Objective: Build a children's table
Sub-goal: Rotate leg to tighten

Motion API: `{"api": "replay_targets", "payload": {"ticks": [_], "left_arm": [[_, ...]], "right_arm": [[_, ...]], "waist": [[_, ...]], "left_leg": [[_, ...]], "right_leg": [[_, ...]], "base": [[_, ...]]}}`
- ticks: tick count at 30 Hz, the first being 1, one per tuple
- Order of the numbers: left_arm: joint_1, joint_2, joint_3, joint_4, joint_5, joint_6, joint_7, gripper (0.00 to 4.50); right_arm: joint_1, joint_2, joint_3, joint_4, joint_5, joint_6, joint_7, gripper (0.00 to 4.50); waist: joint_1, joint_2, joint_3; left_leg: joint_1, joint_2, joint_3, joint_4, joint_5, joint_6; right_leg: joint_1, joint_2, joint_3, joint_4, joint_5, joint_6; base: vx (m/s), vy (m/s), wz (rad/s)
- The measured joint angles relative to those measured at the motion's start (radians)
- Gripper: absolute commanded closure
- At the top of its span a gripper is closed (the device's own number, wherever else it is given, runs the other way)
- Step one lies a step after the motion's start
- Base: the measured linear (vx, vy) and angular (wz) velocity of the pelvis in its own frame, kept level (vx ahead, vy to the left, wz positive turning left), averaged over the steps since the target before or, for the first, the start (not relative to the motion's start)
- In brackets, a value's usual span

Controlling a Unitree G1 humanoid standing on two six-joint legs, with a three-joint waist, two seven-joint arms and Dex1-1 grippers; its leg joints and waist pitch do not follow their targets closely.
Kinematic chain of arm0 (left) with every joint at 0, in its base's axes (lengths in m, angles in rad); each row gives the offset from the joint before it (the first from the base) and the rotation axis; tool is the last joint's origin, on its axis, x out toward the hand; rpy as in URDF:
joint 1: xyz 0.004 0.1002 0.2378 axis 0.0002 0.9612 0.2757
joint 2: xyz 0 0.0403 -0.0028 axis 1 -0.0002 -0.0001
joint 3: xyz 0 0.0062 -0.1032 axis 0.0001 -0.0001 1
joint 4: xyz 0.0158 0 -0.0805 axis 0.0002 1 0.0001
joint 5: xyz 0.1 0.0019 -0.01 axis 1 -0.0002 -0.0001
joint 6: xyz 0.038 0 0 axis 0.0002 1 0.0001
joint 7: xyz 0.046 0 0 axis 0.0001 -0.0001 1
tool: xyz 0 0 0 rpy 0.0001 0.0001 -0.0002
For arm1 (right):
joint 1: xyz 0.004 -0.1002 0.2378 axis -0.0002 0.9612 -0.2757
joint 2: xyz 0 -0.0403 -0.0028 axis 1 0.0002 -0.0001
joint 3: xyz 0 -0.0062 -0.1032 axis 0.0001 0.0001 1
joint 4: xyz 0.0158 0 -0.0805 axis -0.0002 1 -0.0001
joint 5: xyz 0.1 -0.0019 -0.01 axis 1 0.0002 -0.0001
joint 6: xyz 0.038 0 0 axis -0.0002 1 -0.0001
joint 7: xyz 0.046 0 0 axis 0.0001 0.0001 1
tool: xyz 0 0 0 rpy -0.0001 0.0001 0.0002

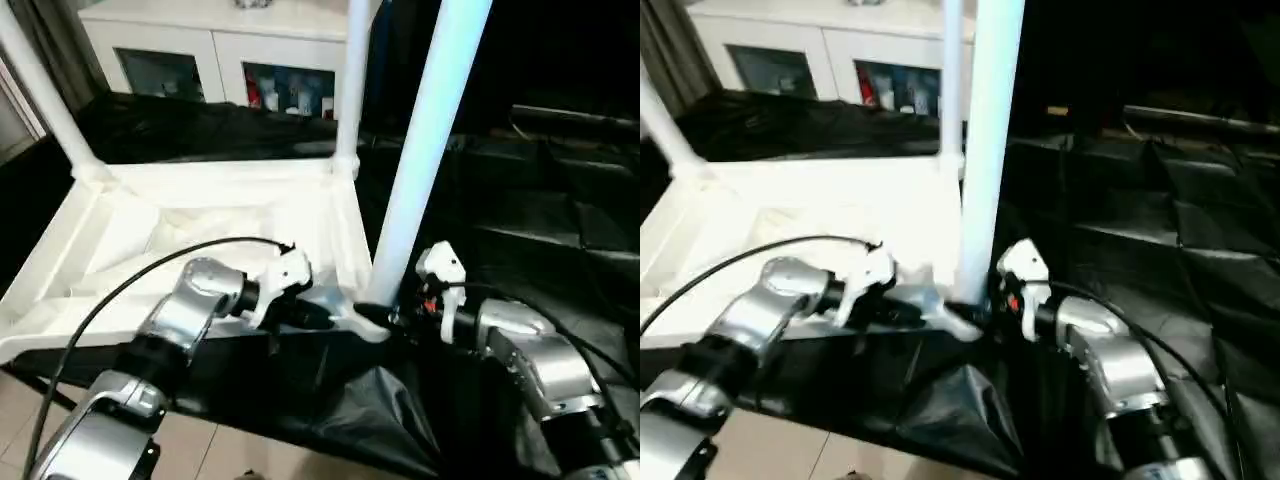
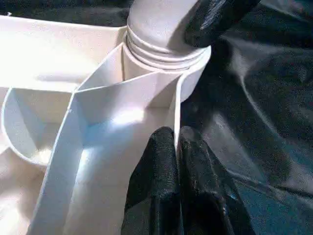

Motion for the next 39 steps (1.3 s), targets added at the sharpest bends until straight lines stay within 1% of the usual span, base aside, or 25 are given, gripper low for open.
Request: {"api": "replay_targets", "payload": {"ticks": [1, 4, 6, 7, 11, 17, 20, 23, 25, 29, 32, 33, 35, 39], "left_arm": [[0.002, 0.003, 0.001, -0.002, 0.000, 0.000, 0.000, 4.50], [0.007, 0.008, 0.004, -0.012, 0.000, 0.004, -0.002, 4.50], [0.008, 0.008, 0.005, -0.014, 0.000, 0.007, -0.003, 4.50], [0.008, 0.008, 0.005, -0.015, 0.000, 0.007, -0.003, 4.50], [0.008, 0.008, 0.006, -0.016, 0.000, 0.010, -0.003, 4.50], [0.009, 0.009, 0.007, -0.020, 0.000, 0.019, -0.004, 4.50], [0.009, -0.001, 0.006, -0.020, 0.001, 0.022, 0.006, 4.50], [-0.006, -0.027, 0.010, 0.010, 0.011, 0.023, 0.067, 4.50], [-0.045, -0.081, 0.011, 0.066, 0.043, 0.023, 0.165, 4.50], [-0.097, -0.165, 0.017, 0.148, 0.070, 0.044, 0.307, 4.50], [-0.127, -0.229, 0.026, 0.202, 0.083, 0.074, 0.422, 4.50], [-0.140, -0.246, 0.029, 0.220, 0.087, 0.084, 0.466, 4.50], [-0.148, -0.261, 0.031, 0.231, 0.089, 0.092, 0.492, 4.50], [-0.151, -0.268, 0.038, 0.240, 0.091, 0.084, 0.493, 4.50]], "right_arm": [[0.000, -0.005, 0.004, 0.000, -0.001, 0.000, 0.006, 1.04], [0.000, -0.017, 0.018, 0.000, -0.004, -0.002, 0.027, 1.18], [-0.001, -0.017, 0.019, 0.002, -0.006, -0.002, 0.031, 1.46], [-0.001, -0.018, 0.019, 0.002, -0.007, -0.002, 0.036, 1.46], [-0.001, -0.017, 0.021, 0.003, -0.007, -0.007, 0.043, 1.86], [0.001, -0.016, 0.019, 0.005, 0.003, -0.010, 0.044, 2.03], [0.023, 0.011, -0.003, 0.003, 0.013, -0.012, 0.021, 2.05], [0.039, 0.064, -0.039, 0.013, 0.010, -0.015, -0.067, 2.08], [0.038, 0.120, -0.076, 0.039, -0.005, -0.024, -0.198, 2.09], [0.030, 0.206, -0.117, 0.057, -0.047, -0.030, -0.419, 2.09], [0.004, 0.275, -0.130, 0.077, -0.113, -0.034, -0.593, 2.09], [-0.012, 0.301, -0.133, 0.081, -0.140, -0.035, -0.649, 2.09], [-0.018, 0.310, -0.133, 0.085, -0.160, -0.042, -0.681, 2.09], [-0.018, 0.312, -0.134, 0.100, -0.164, -0.073, -0.682, 2.09]], "waist": [[-0.002, 0.000, 0.000], [-0.002, -0.001, 0.001], [-0.002, -0.001, 0.001], [-0.002, -0.002, 0.001], [-0.002, -0.002, 0.001], [-0.002, -0.002, 0.001], [-0.002, -0.002, 0.001], [-0.002, -0.003, 0.000], [-0.004, -0.004, -0.001], [-0.007, -0.004, -0.001], [-0.007, -0.004, -0.001], [-0.009, -0.004, -0.001], [-0.009, -0.004, -0.001], [-0.007, -0.002, -0.003]], "left_leg": [[0.000, 0.000, 0.000, 0.000, 0.000, 0.000], [0.000, 0.000, 0.000, 0.000, 0.000, 0.000], [0.000, 0.000, 0.000, 0.000, 0.000, 0.000], [0.000, 0.000, 0.000, 0.000, 0.000, 0.000], [0.000, 0.000, 0.000, 0.000, 0.000, 0.000], [0.000, 0.000, 0.000, 0.000, 0.000, 0.000], [0.000, 0.000, 0.000, 0.000, 0.000, 0.000], [0.002, 0.000, 0.000, 0.003, 0.000, 0.000], [0.003, 0.000, 0.000, 0.005, 0.001, 0.001], [0.007, -0.001, 0.000, 0.005, 0.001, 0.001], [0.017, -0.002, 0.000, 0.005, 0.001, 0.001], [0.019, -0.003, 0.000, 0.004, 0.001, 0.001], [0.019, -0.003, 0.000, 0.002, 0.001, 0.001], [0.019, -0.003, 0.000, 0.000, 0.001, 0.001]], "right_leg": [[0.000, 0.000, 0.000, 0.000, 0.000, 0.000], [0.000, 0.000, 0.000, 0.000, 0.000, 0.000], [0.000, 0.000, 0.000, 0.000, 0.000, 0.000], [0.000, 0.000, 0.000, 0.000, 0.000, 0.000], [0.000, 0.000, 0.000, 0.000, 0.000, 0.000], [0.000, 0.000, 0.000, 0.000, 0.000, 0.000], [0.000, 0.000, 0.000, 0.001, 0.000, 0.000], [0.001, 0.000, 0.000, 0.002, 0.001, -0.001], [0.004, 0.000, 0.001, 0.002, 0.002, -0.002], [0.008, -0.002, 0.002, -0.001, 0.002, -0.002], [0.017, -0.002, 0.002, -0.002, -0.001, 0.005], [0.018, -0.003, 0.002, -0.002, -0.002, 0.005], [0.018, -0.003, 0.001, -0.004, -0.002, 0.006], [0.018, -0.003, 0.002, -0.005, -0.002, 0.006]], "base": [[0.000, 0.000, 0.00], [0.000, 0.000, 0.00], [0.000, 0.000, 0.00], [0.000, 0.000, 0.00], [0.000, 0.000, 0.00], [0.000, 0.000, 0.00], [0.000, 0.000, 0.00], [0.000, 0.000, 0.00], [0.000, 0.000, 0.00], [0.000, 0.000, 0.00], [0.000, 0.000, 0.00], [0.000, 0.000, 0.00], [0.000, 0.000, 0.00], [0.000, 0.000, 0.00]]}}
